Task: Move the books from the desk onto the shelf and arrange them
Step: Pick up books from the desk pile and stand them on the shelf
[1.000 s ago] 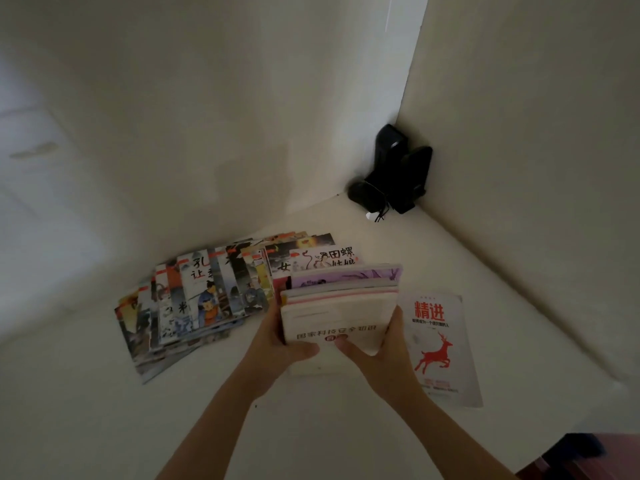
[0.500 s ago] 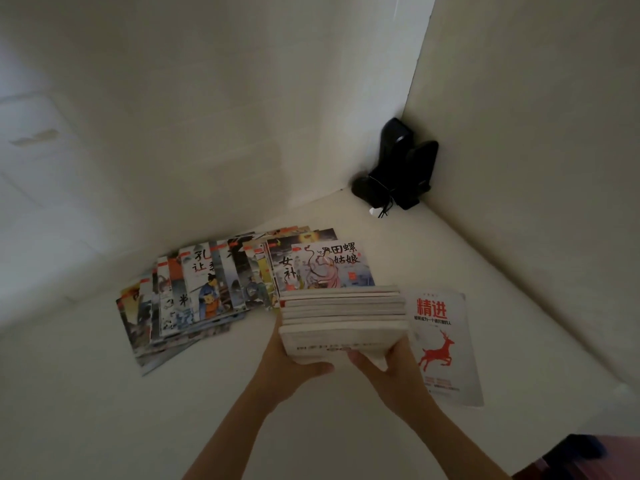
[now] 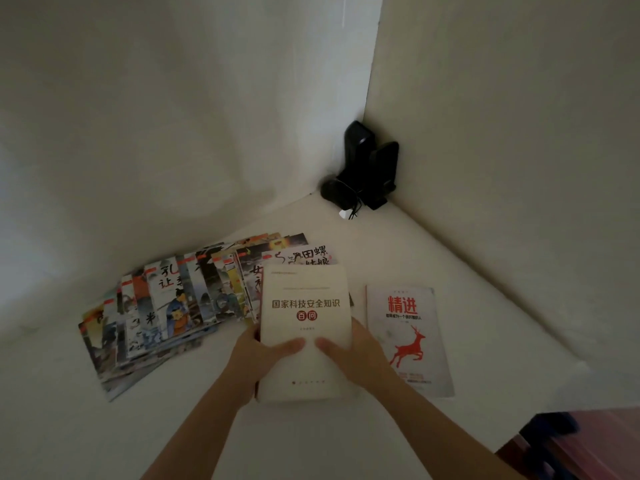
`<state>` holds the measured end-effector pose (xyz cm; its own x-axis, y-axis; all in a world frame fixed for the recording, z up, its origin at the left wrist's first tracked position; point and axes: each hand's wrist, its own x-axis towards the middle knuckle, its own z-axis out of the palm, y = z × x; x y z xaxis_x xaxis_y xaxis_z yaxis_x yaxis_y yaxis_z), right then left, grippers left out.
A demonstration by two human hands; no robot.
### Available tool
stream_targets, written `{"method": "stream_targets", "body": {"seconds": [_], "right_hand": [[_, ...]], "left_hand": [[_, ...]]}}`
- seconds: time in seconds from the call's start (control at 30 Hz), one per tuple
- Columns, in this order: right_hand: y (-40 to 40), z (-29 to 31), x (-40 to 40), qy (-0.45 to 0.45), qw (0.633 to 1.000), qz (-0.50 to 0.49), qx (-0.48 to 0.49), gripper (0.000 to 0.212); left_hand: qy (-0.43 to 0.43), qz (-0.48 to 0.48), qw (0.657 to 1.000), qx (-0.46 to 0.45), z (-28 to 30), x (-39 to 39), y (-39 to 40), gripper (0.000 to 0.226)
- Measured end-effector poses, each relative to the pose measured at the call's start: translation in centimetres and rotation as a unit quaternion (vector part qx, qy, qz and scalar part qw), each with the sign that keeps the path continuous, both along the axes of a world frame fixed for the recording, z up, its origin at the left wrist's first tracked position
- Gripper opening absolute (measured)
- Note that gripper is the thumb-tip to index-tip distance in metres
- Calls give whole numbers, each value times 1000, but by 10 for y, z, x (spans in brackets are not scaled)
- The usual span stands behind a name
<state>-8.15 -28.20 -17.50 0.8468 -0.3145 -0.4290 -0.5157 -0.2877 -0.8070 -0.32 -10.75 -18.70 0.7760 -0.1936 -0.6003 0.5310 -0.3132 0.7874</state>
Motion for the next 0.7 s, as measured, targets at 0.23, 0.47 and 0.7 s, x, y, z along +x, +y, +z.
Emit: {"method": "stream_targets", "body": {"seconds": [0.23, 0.47, 0.7], "right_hand": [[-49, 0, -23, -44, 969, -214, -119, 33], [-107, -9, -46, 261, 923, -181, -218, 103], [-108, -31, -39, 260, 931, -170, -189, 100]], "left_hand": [[54, -10, 998, 1, -10, 3, -3, 55], [65, -2, 998, 8, -14, 2, -5, 57], [61, -12, 998, 8, -16, 3, -4, 56]]}}
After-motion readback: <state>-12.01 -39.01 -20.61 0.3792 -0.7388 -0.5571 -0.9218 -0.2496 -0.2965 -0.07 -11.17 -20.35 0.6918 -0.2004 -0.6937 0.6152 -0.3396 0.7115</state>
